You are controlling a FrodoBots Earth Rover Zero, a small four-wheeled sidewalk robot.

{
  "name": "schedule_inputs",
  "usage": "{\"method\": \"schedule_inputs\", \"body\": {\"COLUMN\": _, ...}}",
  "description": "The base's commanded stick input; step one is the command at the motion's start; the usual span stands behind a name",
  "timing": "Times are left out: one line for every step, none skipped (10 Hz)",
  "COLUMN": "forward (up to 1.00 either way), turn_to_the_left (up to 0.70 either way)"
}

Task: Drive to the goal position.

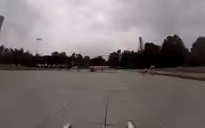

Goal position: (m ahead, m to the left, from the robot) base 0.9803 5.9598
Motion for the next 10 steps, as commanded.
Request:
{"method": "schedule_inputs", "body": {"forward": 0.7, "turn_to_the_left": 0.0}}
{"method": "schedule_inputs", "body": {"forward": 0.7, "turn_to_the_left": 0.0}}
{"method": "schedule_inputs", "body": {"forward": 0.7, "turn_to_the_left": 0.0}}
{"method": "schedule_inputs", "body": {"forward": 0.7, "turn_to_the_left": 0.0}}
{"method": "schedule_inputs", "body": {"forward": 0.7, "turn_to_the_left": 0.0}}
{"method": "schedule_inputs", "body": {"forward": 0.7, "turn_to_the_left": 0.0}}
{"method": "schedule_inputs", "body": {"forward": 0.7, "turn_to_the_left": 0.0}}
{"method": "schedule_inputs", "body": {"forward": 0.7, "turn_to_the_left": 0.0}}
{"method": "schedule_inputs", "body": {"forward": 0.7, "turn_to_the_left": 0.0}}
{"method": "schedule_inputs", "body": {"forward": 0.7, "turn_to_the_left": 0.0}}
